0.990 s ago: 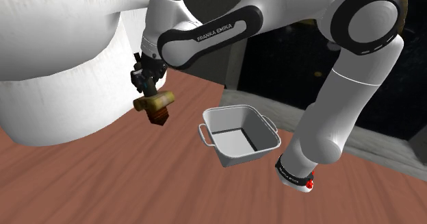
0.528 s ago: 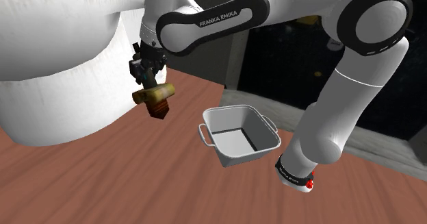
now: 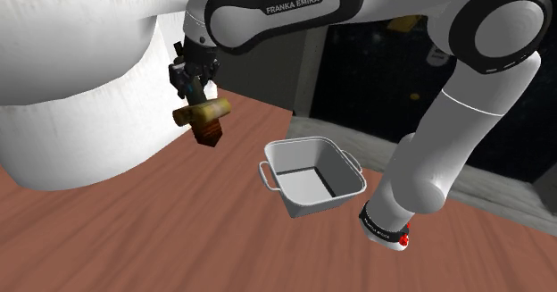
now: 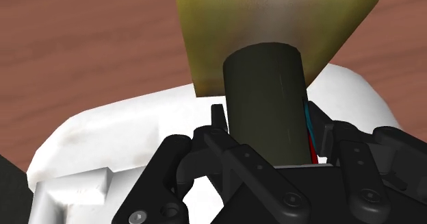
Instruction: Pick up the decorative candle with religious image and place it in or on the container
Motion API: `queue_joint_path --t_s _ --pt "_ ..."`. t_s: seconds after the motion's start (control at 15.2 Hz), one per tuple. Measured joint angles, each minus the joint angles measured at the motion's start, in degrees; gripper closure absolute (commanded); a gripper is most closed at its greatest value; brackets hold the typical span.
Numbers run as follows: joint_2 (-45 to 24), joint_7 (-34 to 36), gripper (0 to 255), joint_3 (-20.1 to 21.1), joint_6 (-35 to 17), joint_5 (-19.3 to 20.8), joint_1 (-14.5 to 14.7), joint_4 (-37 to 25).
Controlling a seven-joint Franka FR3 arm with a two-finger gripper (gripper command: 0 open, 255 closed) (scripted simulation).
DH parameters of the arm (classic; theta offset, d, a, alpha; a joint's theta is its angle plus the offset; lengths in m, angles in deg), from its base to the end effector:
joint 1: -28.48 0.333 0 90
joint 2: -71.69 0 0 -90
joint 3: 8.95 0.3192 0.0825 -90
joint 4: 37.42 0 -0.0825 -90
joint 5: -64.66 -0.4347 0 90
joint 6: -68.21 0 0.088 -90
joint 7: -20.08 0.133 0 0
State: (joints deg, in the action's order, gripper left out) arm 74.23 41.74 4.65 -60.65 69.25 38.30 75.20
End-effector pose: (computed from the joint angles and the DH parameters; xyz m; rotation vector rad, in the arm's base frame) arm 0.5802 0.2487 0.4856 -3.0466 -0.1101 -0.5109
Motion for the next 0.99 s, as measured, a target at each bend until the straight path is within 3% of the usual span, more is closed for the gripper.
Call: queue_joint_path --t_s 0.53,0.99 --pt "17.8 -4.3 255 -2.2 -0.7 -5.0 0.5 18.0" --pt "34.9 -8.4 255 -5.7 3.0 -7.3 1.7 31.3"
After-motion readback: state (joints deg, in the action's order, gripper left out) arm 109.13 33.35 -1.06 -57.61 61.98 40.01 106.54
